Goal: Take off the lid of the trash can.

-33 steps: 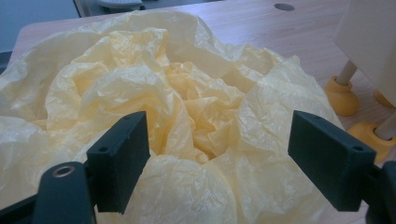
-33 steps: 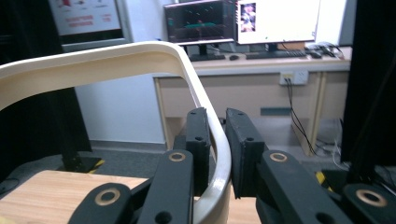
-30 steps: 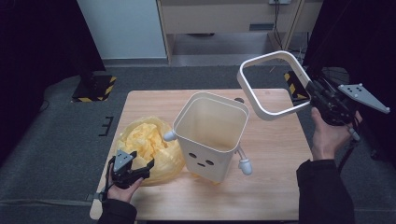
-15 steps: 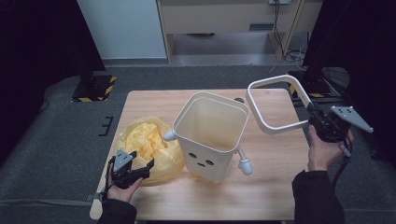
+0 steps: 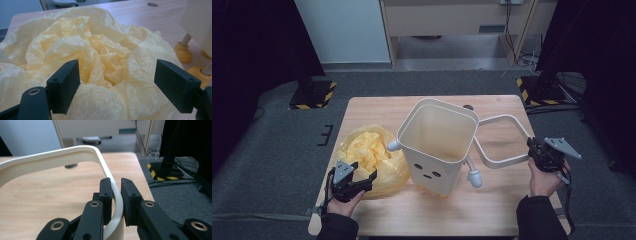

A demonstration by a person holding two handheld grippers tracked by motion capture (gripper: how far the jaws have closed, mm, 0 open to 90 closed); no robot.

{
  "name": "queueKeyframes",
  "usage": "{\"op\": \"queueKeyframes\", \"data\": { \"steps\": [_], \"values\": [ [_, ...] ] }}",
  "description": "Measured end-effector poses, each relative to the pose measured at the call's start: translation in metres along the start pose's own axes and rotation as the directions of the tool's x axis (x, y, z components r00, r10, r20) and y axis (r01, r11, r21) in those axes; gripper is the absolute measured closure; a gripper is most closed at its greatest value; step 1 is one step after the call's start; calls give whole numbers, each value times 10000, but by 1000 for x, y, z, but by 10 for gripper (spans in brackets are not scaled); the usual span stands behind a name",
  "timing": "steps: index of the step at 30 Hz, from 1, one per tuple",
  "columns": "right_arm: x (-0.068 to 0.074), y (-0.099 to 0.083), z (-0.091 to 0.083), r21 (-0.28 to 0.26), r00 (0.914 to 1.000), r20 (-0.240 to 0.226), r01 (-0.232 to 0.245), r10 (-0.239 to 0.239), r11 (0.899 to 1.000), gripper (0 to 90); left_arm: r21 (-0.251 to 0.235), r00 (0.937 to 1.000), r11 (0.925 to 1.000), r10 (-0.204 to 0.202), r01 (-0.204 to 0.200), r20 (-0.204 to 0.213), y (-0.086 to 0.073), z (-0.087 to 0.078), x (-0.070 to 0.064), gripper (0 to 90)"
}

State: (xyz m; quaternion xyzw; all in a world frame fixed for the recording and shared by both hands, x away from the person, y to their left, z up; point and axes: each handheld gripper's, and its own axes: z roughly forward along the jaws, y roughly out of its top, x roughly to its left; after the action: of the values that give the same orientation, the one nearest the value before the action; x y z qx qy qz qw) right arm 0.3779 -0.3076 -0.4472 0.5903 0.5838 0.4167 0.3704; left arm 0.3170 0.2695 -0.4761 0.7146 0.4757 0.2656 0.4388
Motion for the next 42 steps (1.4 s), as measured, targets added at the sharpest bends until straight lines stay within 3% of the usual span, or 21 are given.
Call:
{"op": "queueKeyframes", "data": {
  "steps": [7, 13, 16, 20, 23, 26, 29, 33, 36, 39, 42],
  "values": [
    [-5, -20, 12, 654, 9990, -151, 438, -429, 9969, 798, -28, 10000, 10000, 26, -26, 11, 0, -1, 0, 202],
    [-14, -36, 24, 1339, 9986, -519, 155, -86, 9909, 794, -33, 10000, 10000, 2, -2, 18, 0, -1, 0, 202],
    [-18, -41, 28, 1563, 9972, -684, 415, -310, 9868, 792, -25, 10000, 10000, 9, -9, 18, 0, -1, 0, 202],
    [-23, -46, 33, 1643, 9945, -1029, 382, -214, 9857, 794, -23, 10000, 10000, 33, -33, 11, 0, -1, 0, 202],
    [-24, -49, 36, 1746, 9905, -1235, 818, -606, 9812, 796, -46, 10000, 10000, 0, 0, 11, 0, -1, 0, 202],
    [-28, -52, 39, 1780, 9893, -1327, 835, -602, 9805, 793, -38, 10000, 10000, 31, -31, 14, 0, -2, 1, 202],
    [-31, -52, 39, 1660, 9896, -1245, 919, -715, 9818, 767, -56, 10000, 10000, 30, -30, 16, 0, -2, 1, 202],
    [-33, -49, 37, 1195, 9922, -985, 874, -757, 9890, 623, -173, 10000, 9998, 18, -18, 26, 1, -3, 1, 202],
    [-34, -46, 34, 1008, 9935, -980, 673, -574, 9926, 576, -319, 10000, 9995, 63, -61, 62, 1, -3, 0, 204],
    [-22, -33, 26, 314, 9863, -1537, 656, -600, 9974, 521, -503, 9999, 9987, 86, -80, 116, 2, -5, 0, 205],
    [-13, -27, 21, -3, 9802, -1880, 628, -618, 9980, 471, -679, 9998, 9977, 68, -56, 176, 4, -6, 0, 207]
  ]
}}
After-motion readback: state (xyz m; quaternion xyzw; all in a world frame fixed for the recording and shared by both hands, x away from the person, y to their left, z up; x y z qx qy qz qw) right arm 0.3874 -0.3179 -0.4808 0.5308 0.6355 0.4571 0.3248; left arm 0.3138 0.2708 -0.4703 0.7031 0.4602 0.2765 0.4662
